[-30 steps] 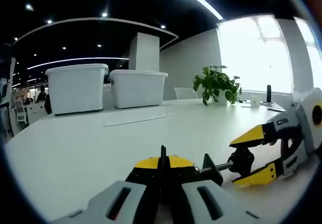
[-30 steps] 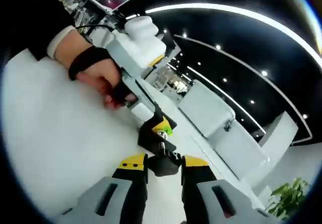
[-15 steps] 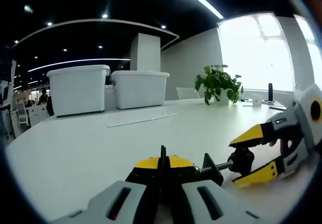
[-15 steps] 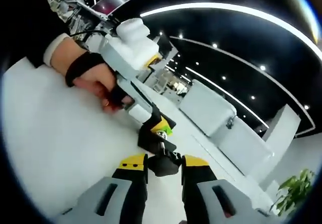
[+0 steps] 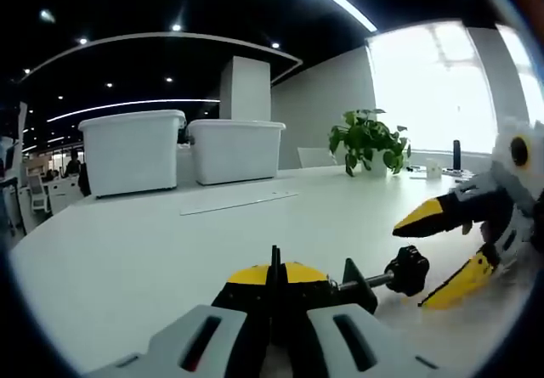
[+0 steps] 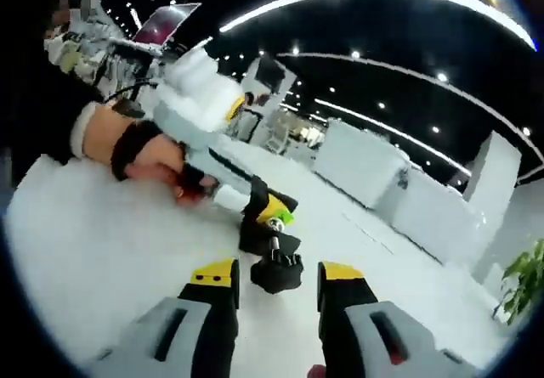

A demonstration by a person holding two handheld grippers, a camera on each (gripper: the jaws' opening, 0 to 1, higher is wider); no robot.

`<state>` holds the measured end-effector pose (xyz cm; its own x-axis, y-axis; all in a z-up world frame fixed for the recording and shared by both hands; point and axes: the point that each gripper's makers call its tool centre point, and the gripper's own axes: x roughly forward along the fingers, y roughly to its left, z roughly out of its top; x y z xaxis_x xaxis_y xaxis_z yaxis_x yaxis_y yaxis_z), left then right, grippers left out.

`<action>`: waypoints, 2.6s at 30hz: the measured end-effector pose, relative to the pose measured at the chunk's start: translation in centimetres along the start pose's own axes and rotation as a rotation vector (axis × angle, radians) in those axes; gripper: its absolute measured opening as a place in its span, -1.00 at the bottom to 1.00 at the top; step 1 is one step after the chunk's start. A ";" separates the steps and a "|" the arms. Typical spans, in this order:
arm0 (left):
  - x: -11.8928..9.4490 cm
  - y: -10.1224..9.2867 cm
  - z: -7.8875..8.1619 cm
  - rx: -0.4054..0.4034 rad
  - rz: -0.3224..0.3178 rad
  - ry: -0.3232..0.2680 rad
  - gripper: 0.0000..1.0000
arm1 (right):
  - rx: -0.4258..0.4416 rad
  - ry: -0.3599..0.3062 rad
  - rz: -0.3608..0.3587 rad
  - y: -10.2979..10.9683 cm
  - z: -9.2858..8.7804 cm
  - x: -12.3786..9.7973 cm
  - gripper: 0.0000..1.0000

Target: Clamp the fixed fixture on the desktop, loosen the retaining clip, secure it to the edge of the desk, and tighten the retaining clip.

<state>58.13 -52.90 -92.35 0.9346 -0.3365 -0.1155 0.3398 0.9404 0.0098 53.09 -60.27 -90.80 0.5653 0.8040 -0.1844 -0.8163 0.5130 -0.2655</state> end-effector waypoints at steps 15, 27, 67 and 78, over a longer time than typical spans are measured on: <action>0.1 -0.1 0.0 0.021 -0.004 -0.001 -0.92 | 1.069 0.037 0.088 -2.1 -2.8 2.1 -0.59; 0.2 -0.1 0.0 0.036 -0.004 0.000 -0.91 | 1.120 0.059 0.113 -0.9 -2.9 2.0 -0.63; 0.5 0.4 -0.1 0.017 0.011 0.004 -0.92 | -0.595 -0.060 -0.109 2.1 0.0 0.8 -0.64; 0.5 0.3 -0.1 0.018 0.010 0.004 -0.92 | -0.670 -0.046 -0.126 2.1 0.0 1.0 -0.59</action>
<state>58.66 -52.82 -92.48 0.9375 -0.3270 -0.1193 0.3325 0.9427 0.0293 51.93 -58.41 -91.52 0.6334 0.7699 -0.0773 -0.4864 0.3185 -0.8136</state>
